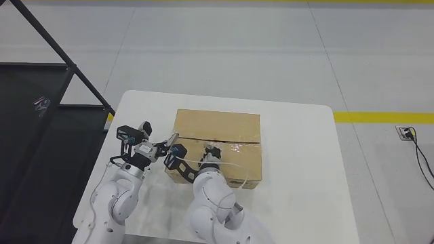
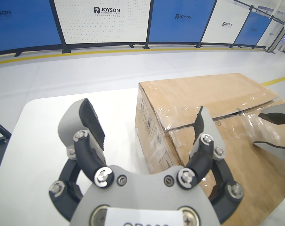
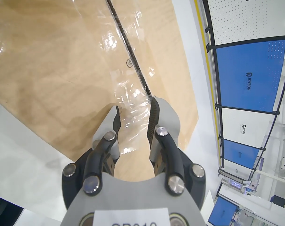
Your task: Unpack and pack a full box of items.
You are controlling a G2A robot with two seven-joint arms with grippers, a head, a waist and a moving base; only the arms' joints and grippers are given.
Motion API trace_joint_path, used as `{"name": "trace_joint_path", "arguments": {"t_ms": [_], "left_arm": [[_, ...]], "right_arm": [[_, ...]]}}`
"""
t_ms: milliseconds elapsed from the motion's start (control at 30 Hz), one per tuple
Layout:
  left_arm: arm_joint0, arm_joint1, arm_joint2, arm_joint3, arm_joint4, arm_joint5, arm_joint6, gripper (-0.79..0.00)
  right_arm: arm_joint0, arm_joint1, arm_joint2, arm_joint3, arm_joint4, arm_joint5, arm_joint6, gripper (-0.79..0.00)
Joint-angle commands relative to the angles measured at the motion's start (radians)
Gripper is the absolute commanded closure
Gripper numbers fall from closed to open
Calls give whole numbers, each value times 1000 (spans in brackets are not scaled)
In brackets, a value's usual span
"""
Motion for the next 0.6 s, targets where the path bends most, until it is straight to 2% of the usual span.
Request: {"name": "trace_joint_path", "arguments": {"t_ms": [0,133,400,567], "left_arm": [[1,1,0,-1,0,1,0,-785],[1,2,2,-1,-1,2,0,-785],[-2,3,6,3,-2,5,3,-785],[-5,4,11,6,0,6,5,-785]], "right_arm": [[3,-4,-1,6,-1,3,-1,-265],[2,-11,4,12,-11,15,-3,-6],[-39,-17,27,-34,-50,69,-12,0],[-101,-12,51,-113,-84,140,-86,0]]}}
